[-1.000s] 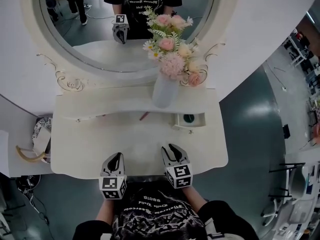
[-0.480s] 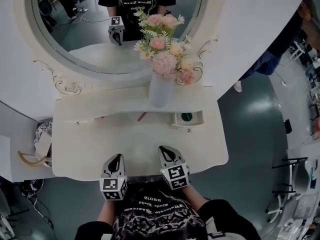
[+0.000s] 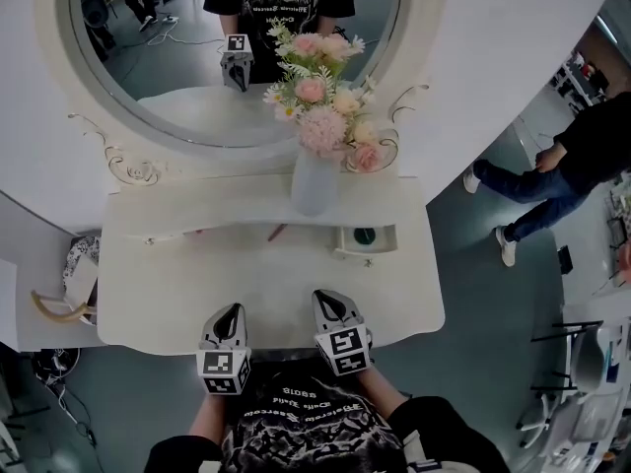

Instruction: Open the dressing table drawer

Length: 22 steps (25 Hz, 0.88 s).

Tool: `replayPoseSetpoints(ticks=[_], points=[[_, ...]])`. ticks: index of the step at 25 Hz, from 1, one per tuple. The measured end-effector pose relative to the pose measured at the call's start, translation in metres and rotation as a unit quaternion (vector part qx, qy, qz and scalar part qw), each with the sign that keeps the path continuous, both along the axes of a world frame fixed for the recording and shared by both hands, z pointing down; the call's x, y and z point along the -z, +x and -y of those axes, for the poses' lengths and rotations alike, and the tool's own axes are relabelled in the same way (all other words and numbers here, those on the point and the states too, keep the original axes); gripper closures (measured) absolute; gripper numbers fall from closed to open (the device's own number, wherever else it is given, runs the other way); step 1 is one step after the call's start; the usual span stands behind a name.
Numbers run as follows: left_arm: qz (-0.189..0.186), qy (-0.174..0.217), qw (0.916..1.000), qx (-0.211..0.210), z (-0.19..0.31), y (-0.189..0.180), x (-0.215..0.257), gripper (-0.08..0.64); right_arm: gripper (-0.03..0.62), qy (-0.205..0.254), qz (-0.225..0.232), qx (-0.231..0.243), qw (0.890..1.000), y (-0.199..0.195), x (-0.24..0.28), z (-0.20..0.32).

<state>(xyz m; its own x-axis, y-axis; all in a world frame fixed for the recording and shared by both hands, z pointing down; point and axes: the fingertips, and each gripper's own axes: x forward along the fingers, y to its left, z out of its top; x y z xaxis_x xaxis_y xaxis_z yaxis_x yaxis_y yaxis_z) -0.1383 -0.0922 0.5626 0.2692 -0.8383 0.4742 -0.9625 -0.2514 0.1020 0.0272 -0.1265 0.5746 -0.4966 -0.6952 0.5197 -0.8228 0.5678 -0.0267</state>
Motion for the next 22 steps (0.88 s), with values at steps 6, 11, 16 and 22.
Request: replayPoseSetpoints(ticks=[6, 11, 16, 22], points=[[-0.002, 0.0, 1.0, 0.002, 0.003, 0.003, 0.0, 0.543, 0.583, 0.002, -0.004, -0.002, 1.0, 0.004, 0.001, 0.003], [-0.002, -0.005, 1.0, 0.004, 0.004, 0.003, -0.001, 0.543, 0.583, -0.003, -0.002, -0.003, 1.0, 0.006, -0.001, 0.005], [-0.002, -0.006, 1.0, 0.005, 0.01, 0.003, -0.004, 0.543, 0.583, -0.006, -0.005, -0.005, 1.0, 0.007, -0.004, 0.012], [-0.005, -0.012, 0.9999, 0.006, 0.014, 0.003, -0.006, 0.543, 0.583, -0.014, -0.005, -0.008, 1.0, 0.01, -0.007, 0.018]])
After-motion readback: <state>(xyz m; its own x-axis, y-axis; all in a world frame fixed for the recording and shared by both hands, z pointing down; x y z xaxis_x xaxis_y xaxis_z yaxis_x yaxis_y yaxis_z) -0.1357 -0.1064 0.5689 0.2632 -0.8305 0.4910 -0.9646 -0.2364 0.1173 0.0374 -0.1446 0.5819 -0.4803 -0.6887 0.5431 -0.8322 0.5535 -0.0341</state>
